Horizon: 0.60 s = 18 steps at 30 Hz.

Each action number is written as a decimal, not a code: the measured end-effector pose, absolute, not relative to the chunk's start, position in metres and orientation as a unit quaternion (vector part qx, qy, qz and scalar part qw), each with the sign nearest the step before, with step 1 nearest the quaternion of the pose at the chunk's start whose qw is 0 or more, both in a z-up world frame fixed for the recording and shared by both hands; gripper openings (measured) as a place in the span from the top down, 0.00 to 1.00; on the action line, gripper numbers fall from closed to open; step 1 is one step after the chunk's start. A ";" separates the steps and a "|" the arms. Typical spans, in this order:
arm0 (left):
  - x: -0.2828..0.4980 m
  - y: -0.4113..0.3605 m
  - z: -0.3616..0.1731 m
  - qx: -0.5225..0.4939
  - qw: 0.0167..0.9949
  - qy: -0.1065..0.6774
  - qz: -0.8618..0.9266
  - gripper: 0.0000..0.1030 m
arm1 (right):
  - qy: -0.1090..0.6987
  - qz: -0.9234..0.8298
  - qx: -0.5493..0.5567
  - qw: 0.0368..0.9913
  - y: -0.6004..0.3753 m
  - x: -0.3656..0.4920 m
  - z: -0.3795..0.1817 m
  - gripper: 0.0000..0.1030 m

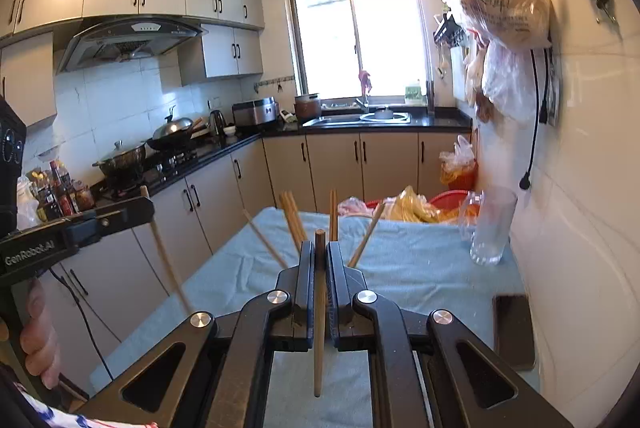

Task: Organize utensils
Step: 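Lift both held chopsticks upright and carry them over the black cup, then open both grippers to drop the chopsticks into the black cup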

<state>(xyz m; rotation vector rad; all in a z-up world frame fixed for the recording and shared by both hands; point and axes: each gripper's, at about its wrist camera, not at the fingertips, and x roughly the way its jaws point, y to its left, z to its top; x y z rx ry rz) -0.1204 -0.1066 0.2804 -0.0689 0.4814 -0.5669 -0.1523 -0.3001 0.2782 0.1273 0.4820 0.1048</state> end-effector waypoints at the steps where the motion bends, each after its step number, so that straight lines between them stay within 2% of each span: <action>1: -0.118 -0.107 0.287 -0.032 0.933 0.229 -0.278 0.95 | 0.236 0.052 0.062 0.968 -0.302 -0.147 0.283 0.94; 11: -0.081 -0.128 0.335 -0.030 0.945 0.179 -0.271 0.95 | 0.222 0.052 0.064 0.972 -0.302 -0.078 0.318 0.94; 18: -0.035 -0.154 0.325 -0.023 0.949 0.183 -0.257 0.95 | 0.220 0.040 0.058 0.973 -0.296 -0.043 0.313 0.94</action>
